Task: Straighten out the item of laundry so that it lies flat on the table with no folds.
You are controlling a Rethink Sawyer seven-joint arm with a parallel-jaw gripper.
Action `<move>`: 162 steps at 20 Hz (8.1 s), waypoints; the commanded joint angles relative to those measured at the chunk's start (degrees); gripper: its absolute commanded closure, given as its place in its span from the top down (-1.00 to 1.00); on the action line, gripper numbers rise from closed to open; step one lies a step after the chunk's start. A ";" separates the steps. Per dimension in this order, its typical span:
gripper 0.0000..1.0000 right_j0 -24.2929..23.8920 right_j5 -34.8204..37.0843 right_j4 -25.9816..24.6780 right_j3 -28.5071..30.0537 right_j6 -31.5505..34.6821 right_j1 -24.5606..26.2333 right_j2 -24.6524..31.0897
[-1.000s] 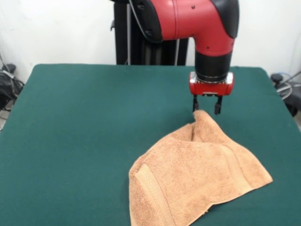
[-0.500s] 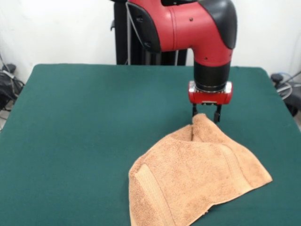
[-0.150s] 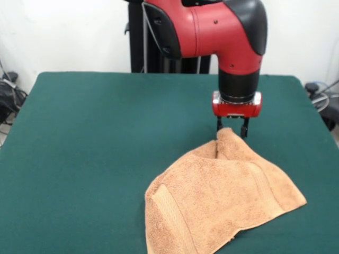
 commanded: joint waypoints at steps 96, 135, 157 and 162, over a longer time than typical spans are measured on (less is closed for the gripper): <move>-1.00 -30.40 55.83 15.40 -6.56 -29.39 -37.61 10.16; -1.00 -22.75 35.80 14.02 3.40 -21.12 -32.42 6.69; -1.00 -18.02 28.24 13.14 4.98 -15.17 -27.89 4.84; -1.00 -16.59 25.85 13.13 4.86 -13.63 -26.16 3.92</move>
